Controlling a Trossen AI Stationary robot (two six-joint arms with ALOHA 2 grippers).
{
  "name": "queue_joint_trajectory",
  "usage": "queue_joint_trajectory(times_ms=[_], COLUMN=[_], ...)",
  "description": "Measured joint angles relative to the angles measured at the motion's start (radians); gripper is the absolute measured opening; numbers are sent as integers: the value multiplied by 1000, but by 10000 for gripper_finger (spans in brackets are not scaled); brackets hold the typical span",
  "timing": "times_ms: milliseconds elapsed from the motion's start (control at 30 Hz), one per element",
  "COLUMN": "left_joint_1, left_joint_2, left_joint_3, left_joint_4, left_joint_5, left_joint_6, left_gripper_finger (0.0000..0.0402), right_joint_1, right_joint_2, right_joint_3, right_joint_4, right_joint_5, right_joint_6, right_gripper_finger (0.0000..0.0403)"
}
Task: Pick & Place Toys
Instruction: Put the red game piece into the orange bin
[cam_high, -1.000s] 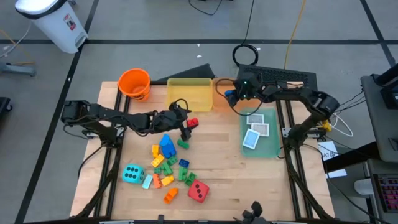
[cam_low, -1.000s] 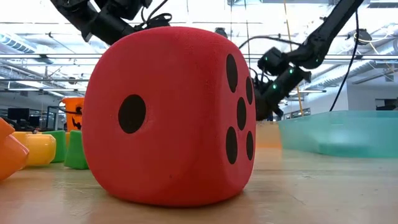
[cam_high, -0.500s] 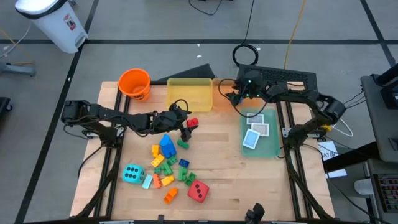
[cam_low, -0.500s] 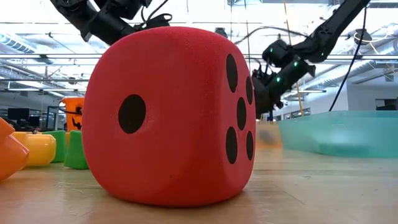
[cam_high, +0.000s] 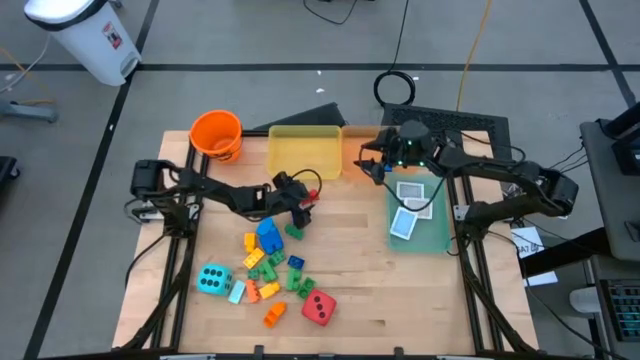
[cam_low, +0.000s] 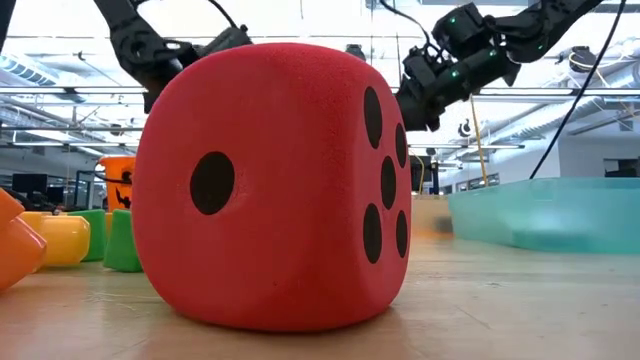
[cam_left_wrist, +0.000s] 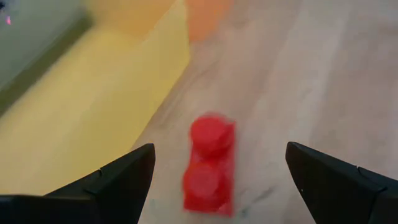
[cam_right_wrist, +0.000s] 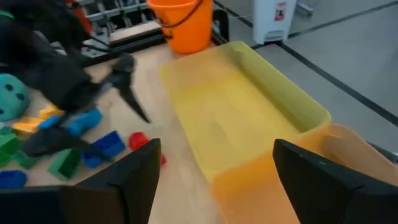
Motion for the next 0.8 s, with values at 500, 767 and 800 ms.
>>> queue_joint_trajectory(times_ms=[500,767,800], left_joint_1=[23,21,20], left_joint_2=[134,137,137], left_joint_3=[3,3,6], left_joint_4=[77,91,90], left_joint_5=[79,98,96], left_joint_6=[-16,-12,-12], left_gripper_finger=[335,159,138], right_joint_1=[72,112,119], right_joint_2=[-2,-2,-2], right_joint_3=[0,0,0], right_joint_4=[0,-19,-25], right_joint_5=[1,1,1], right_joint_6=[11,9,4], right_gripper_finger=[263,255,254])
